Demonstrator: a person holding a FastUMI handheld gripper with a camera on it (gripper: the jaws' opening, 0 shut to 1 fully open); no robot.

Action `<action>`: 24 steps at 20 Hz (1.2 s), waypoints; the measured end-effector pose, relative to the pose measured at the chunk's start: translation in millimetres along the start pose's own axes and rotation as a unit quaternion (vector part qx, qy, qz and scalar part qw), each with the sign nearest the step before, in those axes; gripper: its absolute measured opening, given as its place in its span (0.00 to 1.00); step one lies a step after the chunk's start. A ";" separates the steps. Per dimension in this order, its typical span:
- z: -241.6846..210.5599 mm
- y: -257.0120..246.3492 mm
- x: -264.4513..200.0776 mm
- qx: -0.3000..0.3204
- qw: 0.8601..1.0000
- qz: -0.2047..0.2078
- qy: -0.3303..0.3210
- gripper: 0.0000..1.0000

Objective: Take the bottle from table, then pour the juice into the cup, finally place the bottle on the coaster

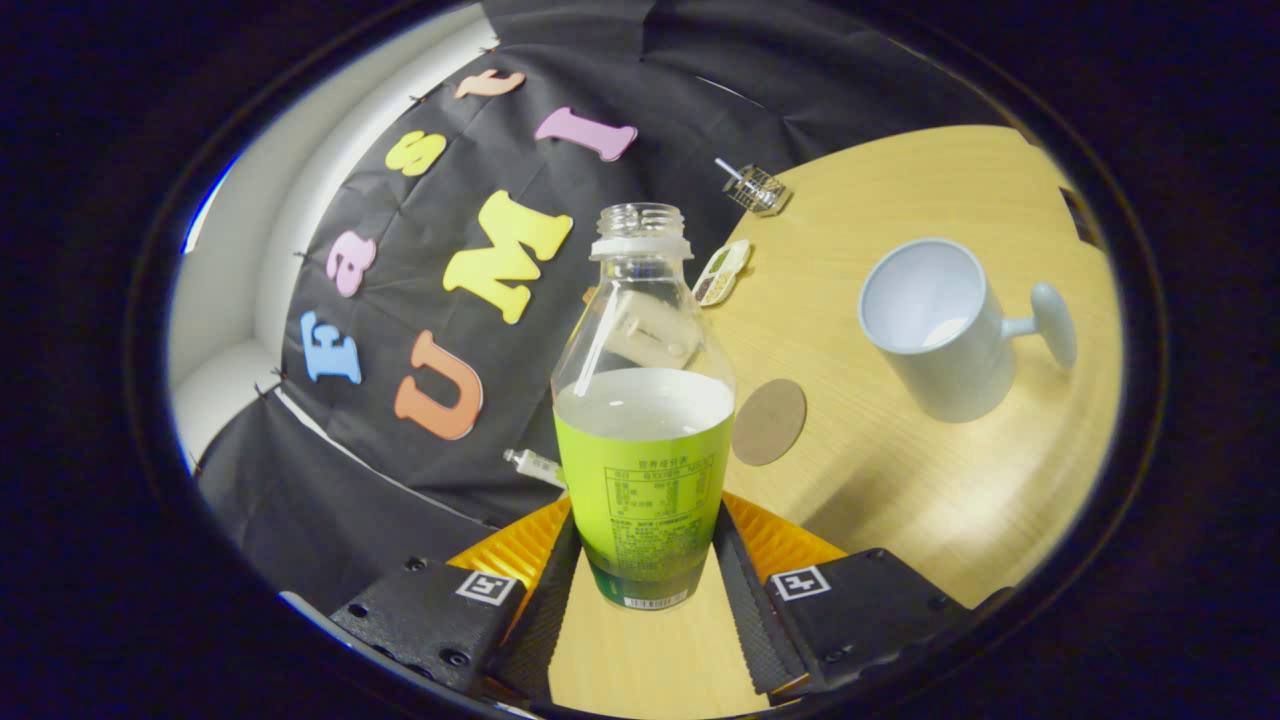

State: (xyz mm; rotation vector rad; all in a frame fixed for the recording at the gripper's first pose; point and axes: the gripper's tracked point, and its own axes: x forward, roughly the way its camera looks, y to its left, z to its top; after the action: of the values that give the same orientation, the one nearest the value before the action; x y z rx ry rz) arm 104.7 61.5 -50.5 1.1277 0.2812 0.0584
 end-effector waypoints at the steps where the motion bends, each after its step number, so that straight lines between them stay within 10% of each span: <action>1: 1.0 3.1 -0.2 0.018 1.000 0.011 0.000 0.78; 24: 22.3 27.0 19.1 0.290 0.948 0.127 -0.019 0.77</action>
State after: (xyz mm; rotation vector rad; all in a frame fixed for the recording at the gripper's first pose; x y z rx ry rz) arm 131.3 57.1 -21.1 1.7474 0.1161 0.1910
